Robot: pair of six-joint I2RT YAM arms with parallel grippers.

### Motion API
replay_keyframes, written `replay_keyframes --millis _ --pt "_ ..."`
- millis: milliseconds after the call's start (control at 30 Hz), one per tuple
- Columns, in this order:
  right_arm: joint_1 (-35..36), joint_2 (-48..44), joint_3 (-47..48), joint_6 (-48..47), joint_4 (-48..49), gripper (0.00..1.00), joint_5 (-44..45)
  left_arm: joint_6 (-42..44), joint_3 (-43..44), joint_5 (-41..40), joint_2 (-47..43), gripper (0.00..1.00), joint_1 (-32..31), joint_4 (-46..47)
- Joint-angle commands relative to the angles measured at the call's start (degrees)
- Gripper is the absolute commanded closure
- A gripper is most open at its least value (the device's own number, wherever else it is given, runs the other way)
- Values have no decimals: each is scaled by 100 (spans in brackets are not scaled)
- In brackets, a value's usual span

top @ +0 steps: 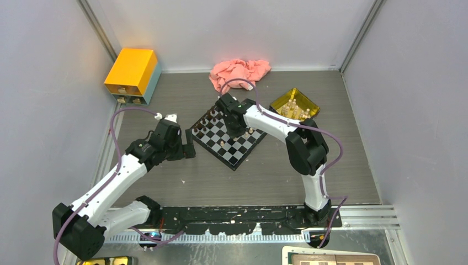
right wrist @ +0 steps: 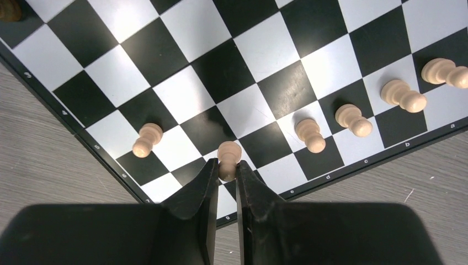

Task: Set up the chess pieces on the board
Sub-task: Move the chess piece to the chessboard.

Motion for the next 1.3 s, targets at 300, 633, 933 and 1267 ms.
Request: replay_keyframes --millis 300,633,933,1267 --pt "-193 -430 -284 212 143 85 287 23 -6 66 -46 0 27 211" --pt "-289 -406 -359 247 166 85 256 7 -20 75 -19 0 27 228" --pt "-335 -370 -394 285 180 77 169 -4 -2 84 33 0 27 247" --pt "-337 -364 -297 248 171 58 177 2 -3 77 74 0 27 280"
